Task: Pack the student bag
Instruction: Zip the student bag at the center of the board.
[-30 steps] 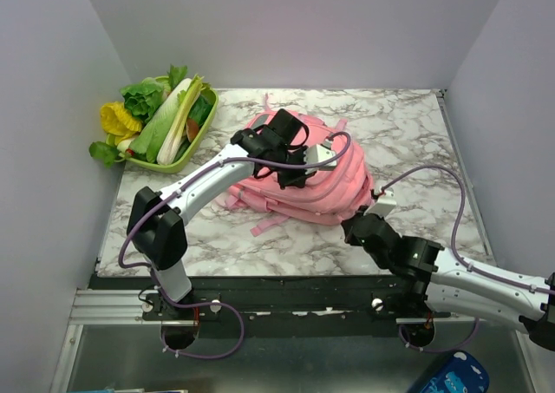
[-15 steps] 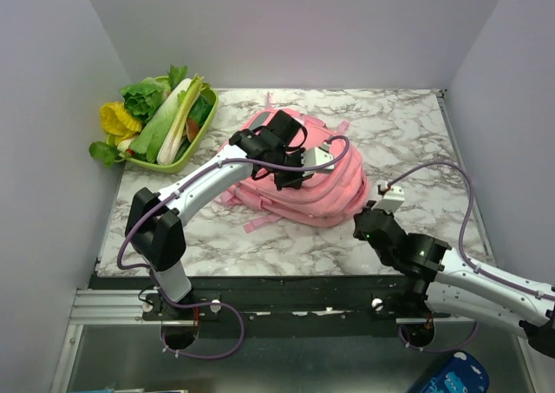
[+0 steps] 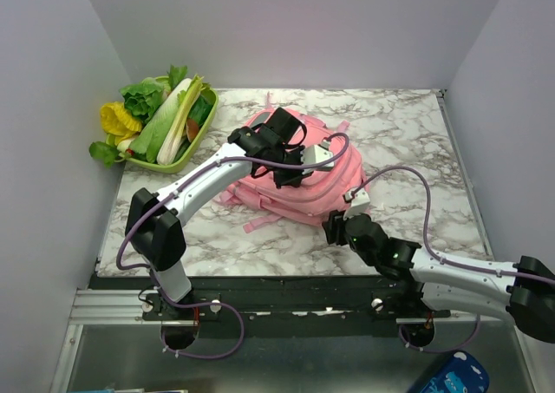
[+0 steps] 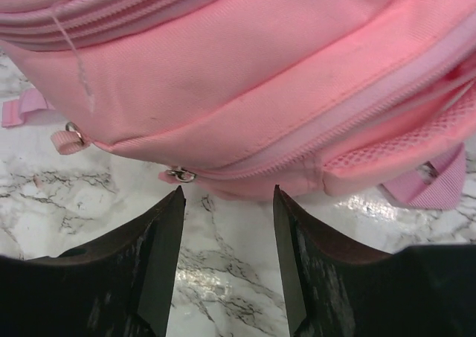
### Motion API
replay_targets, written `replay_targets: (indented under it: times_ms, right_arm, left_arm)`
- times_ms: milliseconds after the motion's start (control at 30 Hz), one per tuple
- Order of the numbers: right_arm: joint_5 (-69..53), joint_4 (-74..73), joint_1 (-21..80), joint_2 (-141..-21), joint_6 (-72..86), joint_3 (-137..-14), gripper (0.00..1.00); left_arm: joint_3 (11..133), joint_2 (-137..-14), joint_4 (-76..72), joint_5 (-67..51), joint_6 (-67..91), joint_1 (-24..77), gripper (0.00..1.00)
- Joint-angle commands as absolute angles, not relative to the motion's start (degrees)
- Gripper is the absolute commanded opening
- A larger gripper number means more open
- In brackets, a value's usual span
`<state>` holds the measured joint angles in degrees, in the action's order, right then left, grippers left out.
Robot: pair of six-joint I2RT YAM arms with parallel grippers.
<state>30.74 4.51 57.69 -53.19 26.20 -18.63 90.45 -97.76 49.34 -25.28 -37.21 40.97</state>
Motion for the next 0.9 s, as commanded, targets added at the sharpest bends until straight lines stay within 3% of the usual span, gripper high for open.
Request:
replay_targets:
  times_ms: [0, 333, 600, 867]
  right_arm:
    - [28.1, 15.1, 58.1, -56.0, 22.4, -18.1, 0.58]
    - [30.8, 20.9, 59.0, -64.5, 24.4, -18.5, 0.54]
    - [39.2, 17.1, 60.6, -69.3, 31.8, -20.5, 0.39]
    - [43.7, 9.1, 63.0, -65.1, 37.4, -20.9, 0.22]
  left_arm:
    - [92.6, -98.0, 51.9, -23.5, -35.4, 40.4, 0.00]
    - [94.1, -99.0, 52.3, -23.6, -34.5, 40.5, 0.00]
    - [94.1, -98.7, 52.3, -23.6, -34.2, 40.5, 0.00]
    - [94.7, -99.4, 53.1, -23.3, -33.8, 40.4, 0.00]
